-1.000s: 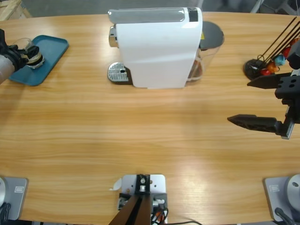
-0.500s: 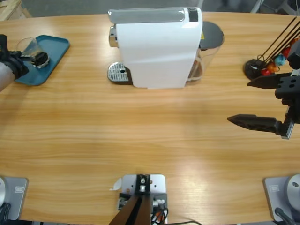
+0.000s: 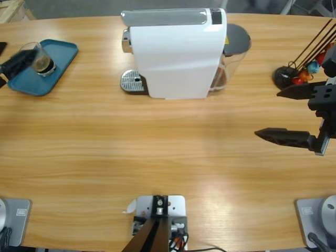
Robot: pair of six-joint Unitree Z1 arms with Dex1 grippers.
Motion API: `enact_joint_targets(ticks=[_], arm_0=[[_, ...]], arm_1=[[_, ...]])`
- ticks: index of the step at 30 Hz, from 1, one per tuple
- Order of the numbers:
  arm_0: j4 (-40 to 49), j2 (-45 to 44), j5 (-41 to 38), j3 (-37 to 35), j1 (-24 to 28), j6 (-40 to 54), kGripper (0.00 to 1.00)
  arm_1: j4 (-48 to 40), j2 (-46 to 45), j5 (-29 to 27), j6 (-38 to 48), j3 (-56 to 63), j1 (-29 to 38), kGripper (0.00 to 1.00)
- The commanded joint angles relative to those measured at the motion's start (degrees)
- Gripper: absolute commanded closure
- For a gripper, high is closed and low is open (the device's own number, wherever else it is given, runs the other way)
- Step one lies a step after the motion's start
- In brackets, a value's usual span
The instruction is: Pour coffee
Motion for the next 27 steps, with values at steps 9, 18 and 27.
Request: enact_joint_targets(ticks=[9,18,27], arm_0=[[77.64,-7.1,-18.18,-36.29,-10.22,9.03,0.025],[69.68,-6.89,-18.32,-30.27,-12.94,10.3,0.11],[64.46,-9.86,-13.12,-26.44,-16.53,11.55,0.055]], arm_1=[[-0.32,-0.36,0.67,0.09,1.86,0.75,0.036],[-0.74,0.39,1.21,-0.17,1.93,0.75,0.058],[-3.17,-1.3,-0.7,0.34,3.6,0.75,0.052]])
